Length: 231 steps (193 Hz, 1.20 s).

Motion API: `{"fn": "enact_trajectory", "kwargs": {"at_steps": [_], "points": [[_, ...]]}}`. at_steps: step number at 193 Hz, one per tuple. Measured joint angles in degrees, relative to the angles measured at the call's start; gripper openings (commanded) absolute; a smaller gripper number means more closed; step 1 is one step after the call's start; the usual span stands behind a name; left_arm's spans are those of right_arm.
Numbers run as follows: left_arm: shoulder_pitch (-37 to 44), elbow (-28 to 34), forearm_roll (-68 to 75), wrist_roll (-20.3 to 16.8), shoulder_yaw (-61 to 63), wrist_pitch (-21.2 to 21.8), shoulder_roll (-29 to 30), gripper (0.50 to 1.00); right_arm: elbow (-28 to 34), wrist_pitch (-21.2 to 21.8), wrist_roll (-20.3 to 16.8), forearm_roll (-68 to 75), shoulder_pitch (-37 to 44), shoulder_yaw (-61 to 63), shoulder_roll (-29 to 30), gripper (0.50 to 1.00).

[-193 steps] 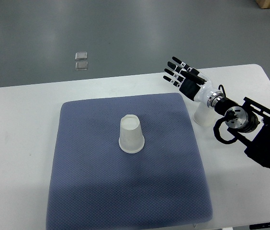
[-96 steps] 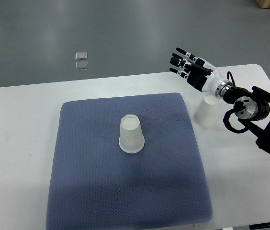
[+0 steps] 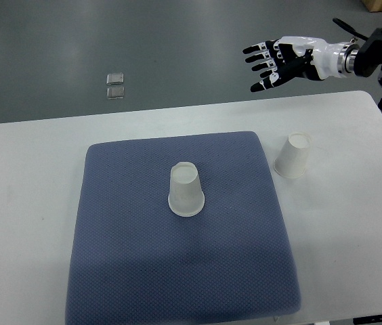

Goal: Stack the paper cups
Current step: 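Rotate the right hand and lower it beside the standing white cup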

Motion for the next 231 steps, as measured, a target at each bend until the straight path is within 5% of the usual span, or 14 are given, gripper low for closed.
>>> {"fn": "enact_trajectory", "kwargs": {"at_steps": [51,91,115,177,231], "points": [[0.1,-0.2,0.0,0.0,0.0,-0.3,0.0,1.0,8.9,5.5,0.0,-9.5,25.5,-28.7,8.7,0.926],[0.1,-0.8,0.1,0.0,0.1,-0.4,0.0,1.0,13.3,15.0,0.3,-10.5,39.2,-34.9,14.0,0.926],[0.1,-1.9,0.1,0.0,0.1,-0.4,0.0,1.0,15.9,16.8,0.7,-10.5,45.1,-35.4,14.1,0.926],[0.2,-2.3,0.0,0.0,0.0,-0.4,0.0,1.0,17.0,17.0,0.6,-13.2,49.1,-35.6,13.6,0.926],[0.9,-1.7,0.0,0.0,0.0,-0.3,0.0,1.0,13.9,16.9,-2.3,-16.9,40.4,-35.8,14.2,0.924]]}}
